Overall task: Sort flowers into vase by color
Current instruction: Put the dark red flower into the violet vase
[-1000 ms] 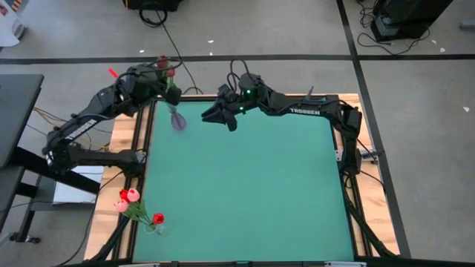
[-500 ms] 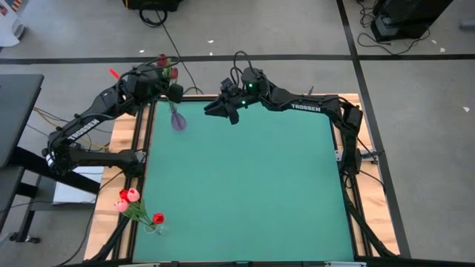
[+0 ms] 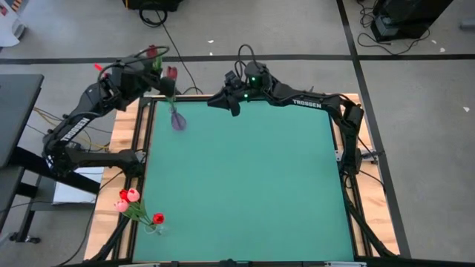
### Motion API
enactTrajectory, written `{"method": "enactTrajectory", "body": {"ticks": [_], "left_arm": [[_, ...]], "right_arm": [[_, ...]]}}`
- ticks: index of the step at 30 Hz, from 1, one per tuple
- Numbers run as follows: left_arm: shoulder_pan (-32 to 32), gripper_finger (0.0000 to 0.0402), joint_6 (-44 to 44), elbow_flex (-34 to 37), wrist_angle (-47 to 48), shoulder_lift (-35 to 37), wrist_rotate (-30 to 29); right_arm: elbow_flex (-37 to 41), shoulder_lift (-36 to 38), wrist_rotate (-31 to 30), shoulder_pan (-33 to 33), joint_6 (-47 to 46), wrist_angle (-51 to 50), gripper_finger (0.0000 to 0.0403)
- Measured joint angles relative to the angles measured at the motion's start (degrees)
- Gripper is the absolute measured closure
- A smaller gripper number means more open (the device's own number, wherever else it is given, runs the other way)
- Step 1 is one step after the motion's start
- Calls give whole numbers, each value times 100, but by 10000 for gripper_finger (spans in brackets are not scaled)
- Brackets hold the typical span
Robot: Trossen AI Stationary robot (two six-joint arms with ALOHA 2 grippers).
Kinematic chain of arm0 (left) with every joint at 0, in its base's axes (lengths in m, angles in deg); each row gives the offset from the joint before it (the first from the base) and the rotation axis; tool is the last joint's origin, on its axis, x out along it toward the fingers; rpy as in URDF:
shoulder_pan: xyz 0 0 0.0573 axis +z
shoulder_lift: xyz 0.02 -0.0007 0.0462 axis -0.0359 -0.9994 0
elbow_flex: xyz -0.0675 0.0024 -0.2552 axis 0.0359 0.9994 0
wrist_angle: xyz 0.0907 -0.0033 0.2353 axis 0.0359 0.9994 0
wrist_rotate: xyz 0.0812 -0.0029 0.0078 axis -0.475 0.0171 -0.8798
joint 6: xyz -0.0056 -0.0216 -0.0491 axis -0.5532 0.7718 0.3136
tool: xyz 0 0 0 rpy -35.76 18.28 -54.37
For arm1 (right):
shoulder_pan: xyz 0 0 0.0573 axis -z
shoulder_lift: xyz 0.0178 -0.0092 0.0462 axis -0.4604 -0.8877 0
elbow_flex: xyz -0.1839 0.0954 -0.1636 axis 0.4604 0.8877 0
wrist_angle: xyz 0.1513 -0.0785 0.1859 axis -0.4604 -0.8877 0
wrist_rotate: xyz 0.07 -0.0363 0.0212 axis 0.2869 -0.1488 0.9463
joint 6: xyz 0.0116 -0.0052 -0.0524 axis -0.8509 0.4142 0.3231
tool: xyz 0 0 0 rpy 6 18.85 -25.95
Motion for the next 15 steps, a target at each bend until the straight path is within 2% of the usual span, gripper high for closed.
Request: {"method": "enactTrajectory", "body": {"ticks": [5,15], "left_arm": [[47,391,458,30,418,22,310],[47,391,757,483,312,11,319]], "right_arm": [[0,0,-50,13,14,2,265],[0,0,-66,13,71,2,265]]}}
